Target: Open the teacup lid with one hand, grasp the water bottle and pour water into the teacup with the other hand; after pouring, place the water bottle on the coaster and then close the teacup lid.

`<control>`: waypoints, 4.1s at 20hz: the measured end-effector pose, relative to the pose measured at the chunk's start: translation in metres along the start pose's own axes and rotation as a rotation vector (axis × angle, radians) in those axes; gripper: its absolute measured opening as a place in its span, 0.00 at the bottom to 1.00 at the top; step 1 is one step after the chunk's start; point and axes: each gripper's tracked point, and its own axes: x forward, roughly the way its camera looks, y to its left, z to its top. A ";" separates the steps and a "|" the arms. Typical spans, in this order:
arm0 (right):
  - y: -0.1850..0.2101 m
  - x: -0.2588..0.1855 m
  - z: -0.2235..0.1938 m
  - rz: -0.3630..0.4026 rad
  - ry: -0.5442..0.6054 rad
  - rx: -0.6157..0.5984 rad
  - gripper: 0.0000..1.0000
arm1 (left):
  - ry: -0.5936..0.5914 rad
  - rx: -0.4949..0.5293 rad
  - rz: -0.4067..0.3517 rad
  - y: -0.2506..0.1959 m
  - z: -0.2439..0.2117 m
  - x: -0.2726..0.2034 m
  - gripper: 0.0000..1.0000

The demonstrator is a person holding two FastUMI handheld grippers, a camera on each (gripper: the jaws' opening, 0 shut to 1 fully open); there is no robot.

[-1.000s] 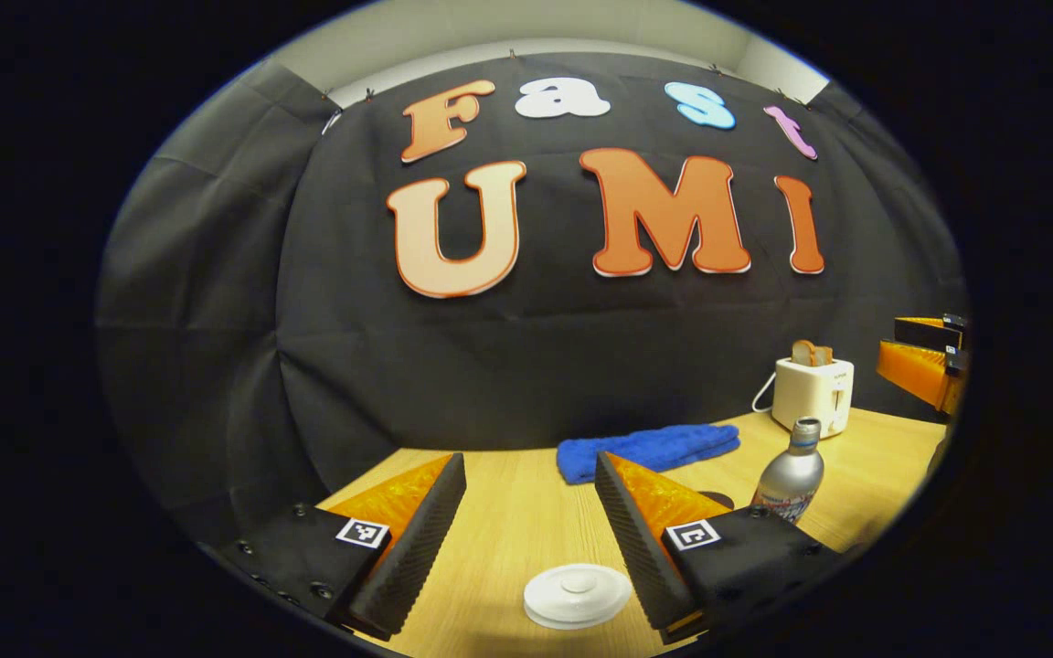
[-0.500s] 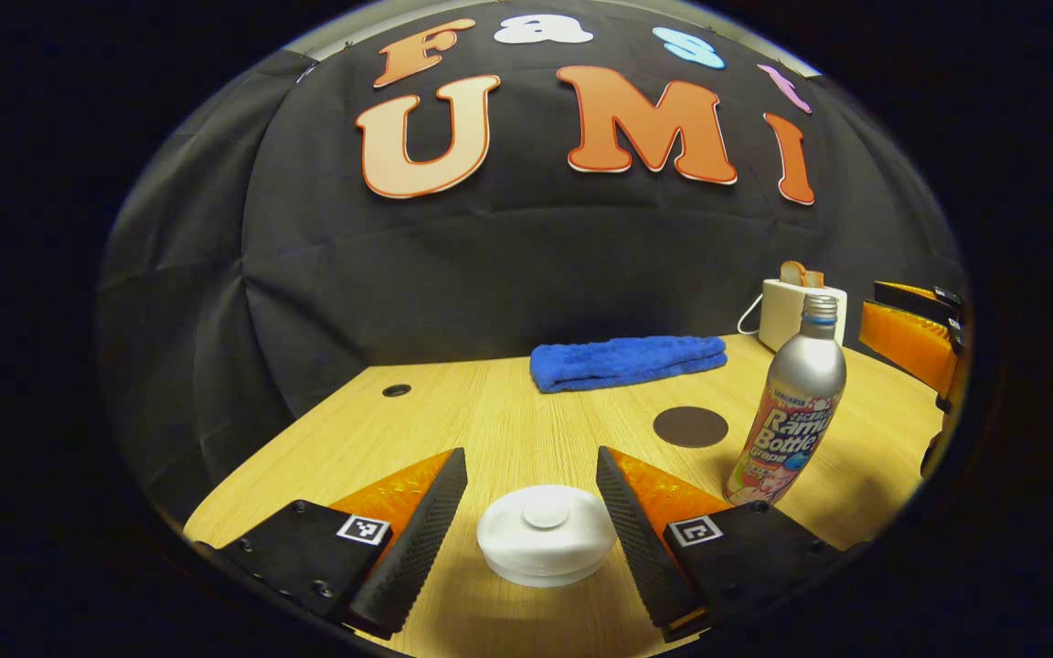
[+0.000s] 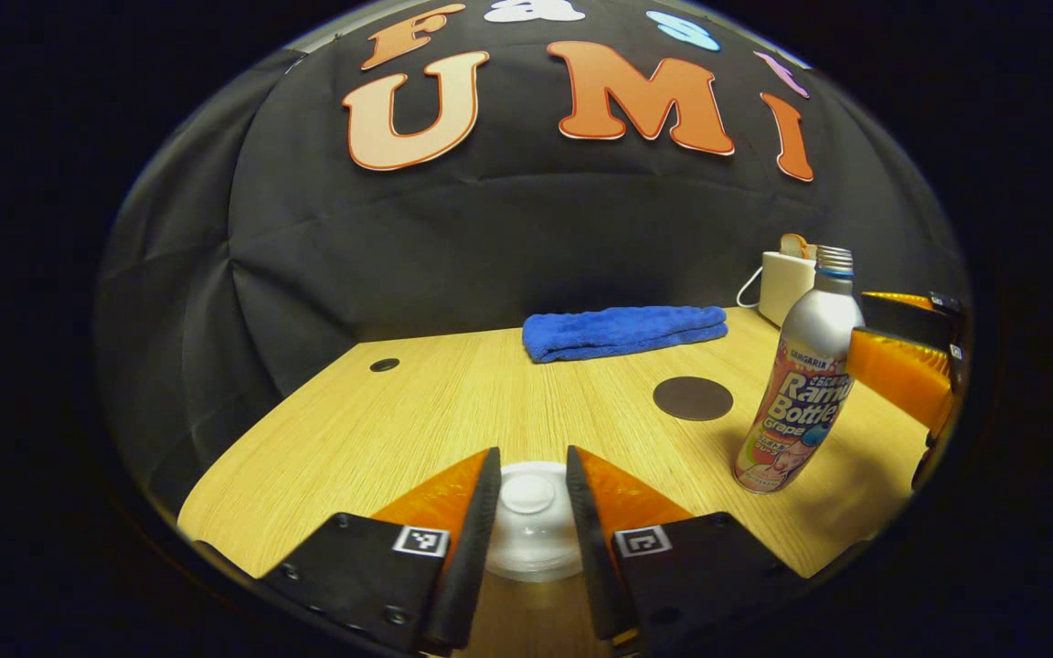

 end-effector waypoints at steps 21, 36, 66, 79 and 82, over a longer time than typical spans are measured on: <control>0.025 0.036 -0.052 0.071 0.218 0.031 0.79 | -0.156 -0.050 0.114 0.056 0.031 -0.025 0.33; 0.012 0.050 0.000 -0.046 0.136 -0.444 0.78 | -0.227 -0.056 0.238 0.126 0.045 -0.057 0.30; 0.077 0.107 0.028 -0.015 -0.089 -1.495 0.78 | -0.171 -0.116 0.317 0.179 0.005 -0.066 0.33; 0.088 0.112 0.041 -0.064 -0.226 -1.783 0.77 | -0.167 -0.128 0.336 0.188 0.001 -0.069 0.33; 0.087 0.114 0.048 -0.094 -0.252 -1.830 0.77 | -0.170 -0.128 0.338 0.188 0.002 -0.070 0.31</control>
